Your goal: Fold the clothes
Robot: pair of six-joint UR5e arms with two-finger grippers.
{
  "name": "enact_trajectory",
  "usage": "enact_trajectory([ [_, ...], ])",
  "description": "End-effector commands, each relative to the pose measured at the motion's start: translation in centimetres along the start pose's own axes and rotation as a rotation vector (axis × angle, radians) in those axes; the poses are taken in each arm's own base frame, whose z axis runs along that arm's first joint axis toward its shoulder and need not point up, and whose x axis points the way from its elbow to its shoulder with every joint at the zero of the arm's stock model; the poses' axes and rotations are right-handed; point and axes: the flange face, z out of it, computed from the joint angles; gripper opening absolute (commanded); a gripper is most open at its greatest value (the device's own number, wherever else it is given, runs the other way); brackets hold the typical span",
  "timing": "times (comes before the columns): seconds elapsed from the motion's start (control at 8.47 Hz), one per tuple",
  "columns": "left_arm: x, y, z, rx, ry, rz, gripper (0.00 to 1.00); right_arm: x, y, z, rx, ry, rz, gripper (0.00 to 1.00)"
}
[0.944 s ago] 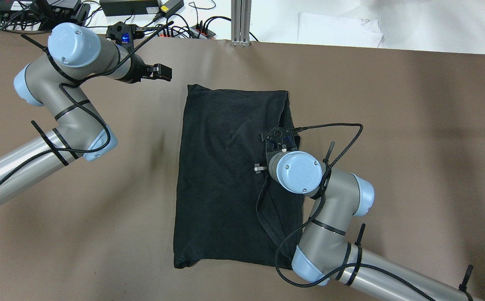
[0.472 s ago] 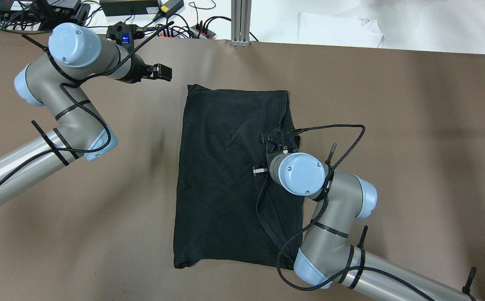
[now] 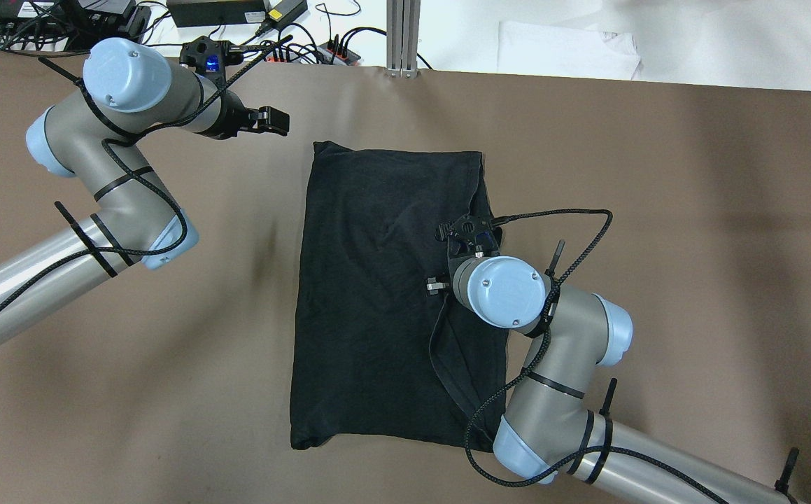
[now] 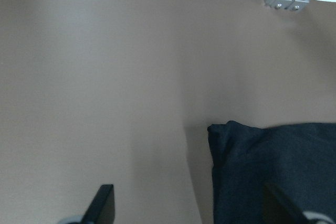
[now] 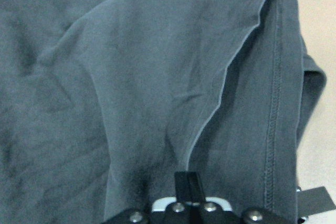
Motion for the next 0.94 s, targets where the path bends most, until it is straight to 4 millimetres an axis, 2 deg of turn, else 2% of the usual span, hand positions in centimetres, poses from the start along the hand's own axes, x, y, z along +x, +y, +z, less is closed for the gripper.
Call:
enact_trajectory([
  [0.0,0.0,0.0,0.1,-0.001,-0.001,-0.001,1.00,1.8,-1.9,-0.5,-0.030,-0.017,0.028,0.00],
  [0.12,-0.1,0.0,0.2,-0.002,-0.003,-0.004,1.00,3.9,-2.8,-0.6,-0.090,-0.046,0.047,0.00],
  [0.24,0.1,0.1,0.1,-0.001,0.000,-0.007,1.00,6.9,-2.0,-0.2,-0.111,-0.038,0.050,0.00],
  [0.35,0.1,0.1,0.1,-0.001,0.000,-0.009,1.00,8.6,-1.6,-0.5,-0.108,-0.027,0.057,0.00],
  [0.71,-0.3,0.1,0.2,-0.002,-0.004,-0.008,1.00,11.9,0.8,0.1,-0.076,-0.072,0.063,0.00],
  [0.83,-0.5,0.2,0.3,-0.004,-0.006,-0.008,1.00,11.5,0.6,-0.7,-0.067,-0.085,0.063,0.00],
])
